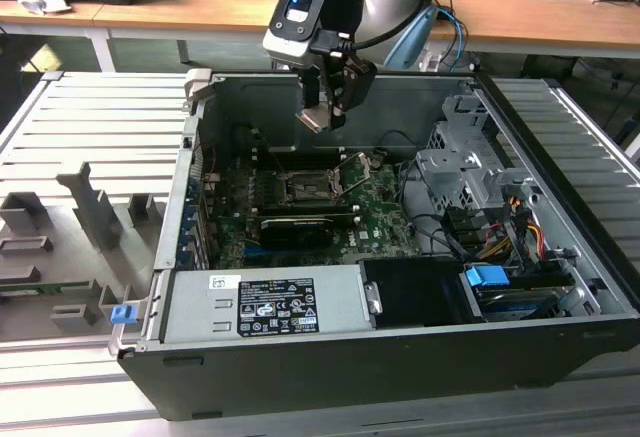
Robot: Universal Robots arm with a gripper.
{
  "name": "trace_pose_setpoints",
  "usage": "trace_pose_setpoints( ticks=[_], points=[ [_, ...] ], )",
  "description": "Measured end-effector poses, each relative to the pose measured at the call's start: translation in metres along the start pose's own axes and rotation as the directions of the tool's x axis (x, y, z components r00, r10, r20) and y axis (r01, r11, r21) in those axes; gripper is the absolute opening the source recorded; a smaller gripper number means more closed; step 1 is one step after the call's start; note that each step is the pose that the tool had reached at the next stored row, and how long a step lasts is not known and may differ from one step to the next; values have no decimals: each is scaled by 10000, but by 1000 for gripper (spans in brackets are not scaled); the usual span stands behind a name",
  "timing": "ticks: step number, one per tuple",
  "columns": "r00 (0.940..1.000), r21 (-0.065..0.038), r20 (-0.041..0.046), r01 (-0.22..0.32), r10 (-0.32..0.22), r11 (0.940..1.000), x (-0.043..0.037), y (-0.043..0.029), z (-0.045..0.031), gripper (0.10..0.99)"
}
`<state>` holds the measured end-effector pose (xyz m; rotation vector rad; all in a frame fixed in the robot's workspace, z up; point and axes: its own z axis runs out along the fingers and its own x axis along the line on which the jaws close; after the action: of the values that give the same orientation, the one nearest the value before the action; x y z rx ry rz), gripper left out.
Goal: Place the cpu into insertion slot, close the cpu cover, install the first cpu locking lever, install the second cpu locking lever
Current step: 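Place the cpu into insertion slot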
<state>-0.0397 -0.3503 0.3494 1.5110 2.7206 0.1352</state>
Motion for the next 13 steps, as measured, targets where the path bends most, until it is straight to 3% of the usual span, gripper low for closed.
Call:
trace_pose_setpoints(
  ticks=[13],
  points=[
    [9994,-7,32,-353,353,9994,0,0,3,529]
  ],
)
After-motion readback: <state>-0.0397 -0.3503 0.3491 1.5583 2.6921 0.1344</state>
